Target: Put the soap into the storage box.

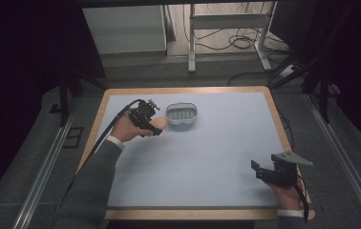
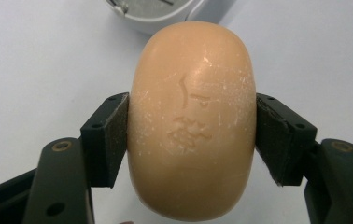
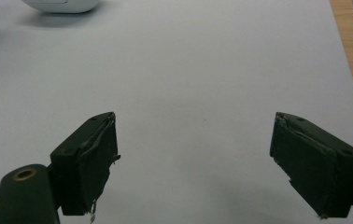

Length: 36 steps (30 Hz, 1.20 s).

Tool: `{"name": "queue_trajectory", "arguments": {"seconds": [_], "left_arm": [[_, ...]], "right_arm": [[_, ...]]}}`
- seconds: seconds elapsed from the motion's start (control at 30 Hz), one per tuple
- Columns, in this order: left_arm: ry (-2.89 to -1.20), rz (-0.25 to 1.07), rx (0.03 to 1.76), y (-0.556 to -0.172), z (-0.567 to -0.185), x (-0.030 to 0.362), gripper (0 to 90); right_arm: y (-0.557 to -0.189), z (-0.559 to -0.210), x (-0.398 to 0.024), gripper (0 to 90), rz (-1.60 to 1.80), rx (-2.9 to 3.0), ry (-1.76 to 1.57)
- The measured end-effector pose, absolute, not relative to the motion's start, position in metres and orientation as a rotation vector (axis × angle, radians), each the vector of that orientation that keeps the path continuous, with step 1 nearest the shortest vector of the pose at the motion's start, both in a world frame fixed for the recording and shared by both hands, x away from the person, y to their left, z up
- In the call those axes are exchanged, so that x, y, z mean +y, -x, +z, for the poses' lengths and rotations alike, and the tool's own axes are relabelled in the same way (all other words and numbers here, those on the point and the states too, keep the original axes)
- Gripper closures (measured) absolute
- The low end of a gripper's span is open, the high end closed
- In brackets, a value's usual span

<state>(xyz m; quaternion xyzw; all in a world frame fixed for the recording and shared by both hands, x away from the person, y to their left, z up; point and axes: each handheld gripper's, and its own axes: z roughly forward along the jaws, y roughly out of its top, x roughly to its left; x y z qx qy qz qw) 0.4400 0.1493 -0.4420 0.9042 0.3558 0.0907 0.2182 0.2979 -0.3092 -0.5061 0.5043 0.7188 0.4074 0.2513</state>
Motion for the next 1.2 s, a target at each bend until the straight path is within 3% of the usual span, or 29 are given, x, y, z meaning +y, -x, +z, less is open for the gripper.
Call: {"name": "queue_trajectory", "arguments": {"seconds": [1.2], "left_arm": [[-2.559,0.261,0.912,-0.477,-0.436,0.114,32.6]], "right_arm": [[-0.298,-0.507,-0.310,14.9,1.097,1.958,-1.374]]}}
